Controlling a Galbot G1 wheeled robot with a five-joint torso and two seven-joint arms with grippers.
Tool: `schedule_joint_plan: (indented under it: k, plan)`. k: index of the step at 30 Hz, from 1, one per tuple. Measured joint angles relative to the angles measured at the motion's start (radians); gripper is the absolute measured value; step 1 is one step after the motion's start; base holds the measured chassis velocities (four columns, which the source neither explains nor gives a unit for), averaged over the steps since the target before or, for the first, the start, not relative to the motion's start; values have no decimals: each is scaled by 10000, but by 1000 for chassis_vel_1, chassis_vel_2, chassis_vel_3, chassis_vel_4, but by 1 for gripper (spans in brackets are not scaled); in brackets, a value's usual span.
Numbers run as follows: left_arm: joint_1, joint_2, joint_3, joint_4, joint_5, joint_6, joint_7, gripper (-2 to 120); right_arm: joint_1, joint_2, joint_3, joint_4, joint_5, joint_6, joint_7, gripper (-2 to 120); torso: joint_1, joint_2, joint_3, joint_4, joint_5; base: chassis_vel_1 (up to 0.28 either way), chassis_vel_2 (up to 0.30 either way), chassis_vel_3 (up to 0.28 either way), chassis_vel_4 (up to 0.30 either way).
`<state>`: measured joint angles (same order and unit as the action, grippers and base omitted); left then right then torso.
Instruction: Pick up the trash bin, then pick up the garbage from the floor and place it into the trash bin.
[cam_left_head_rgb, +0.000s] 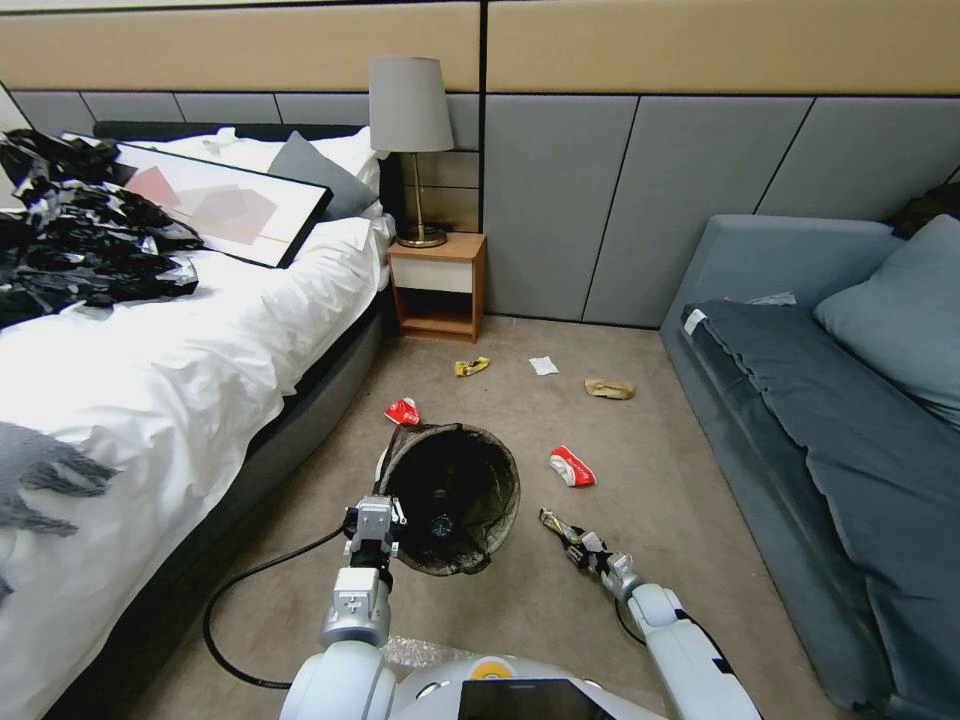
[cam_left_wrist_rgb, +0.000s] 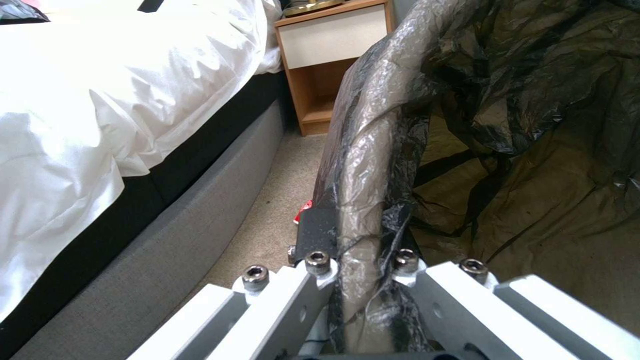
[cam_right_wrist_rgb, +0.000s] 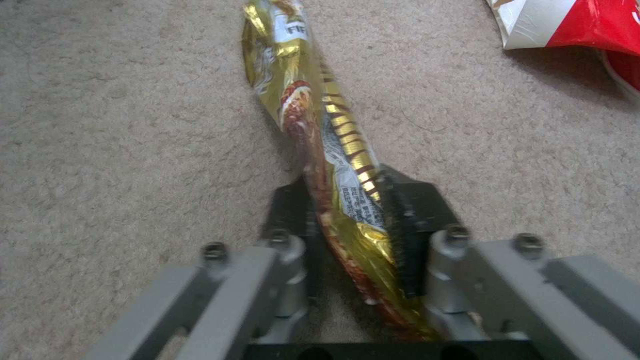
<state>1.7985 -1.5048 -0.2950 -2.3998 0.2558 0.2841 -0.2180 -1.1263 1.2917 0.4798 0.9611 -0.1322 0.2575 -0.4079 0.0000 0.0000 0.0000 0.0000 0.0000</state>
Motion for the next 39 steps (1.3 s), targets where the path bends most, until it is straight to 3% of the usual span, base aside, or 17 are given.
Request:
schedule_joint_plan:
  k: [3, 28, 34, 35, 36, 39]
  plan:
    - [7, 4, 11, 0, 24, 0, 3, 0, -23, 0, 10, -2, 13, 37, -8, 0, 0, 0, 0, 0, 0, 0, 0, 0, 0]
    - [-43, 53, 88, 87, 42, -4, 13, 0, -260, -16, 36, 638, 477, 120, 196, 0, 0, 0, 0, 0, 0, 0, 0, 0, 0]
    - [-88, 105, 147, 163, 8, -4, 13, 0, -870, -36, 7, 2310, 1196, 131, 580, 0, 0, 0, 0, -1, 0, 0, 0, 0, 0]
    - [-99, 129, 158, 183, -35, -4, 17, 0, -1199, -53, -18, 3356, 1569, 187, 713, 0, 0, 0, -1, 2, -3, 0, 0, 0, 0]
    - [-99, 129, 158, 183, -35, -4, 17, 0, -1199, -53, -18, 3356, 1569, 187, 713, 0, 0, 0, -1, 2, -3, 0, 0, 0, 0]
    - [-107, 195, 166, 286, -125, 4, 30, 0, -1810, -87, -80, 5200, 2298, 497, 948, 0, 0, 0, -2, -2, -1, 0, 0, 0, 0]
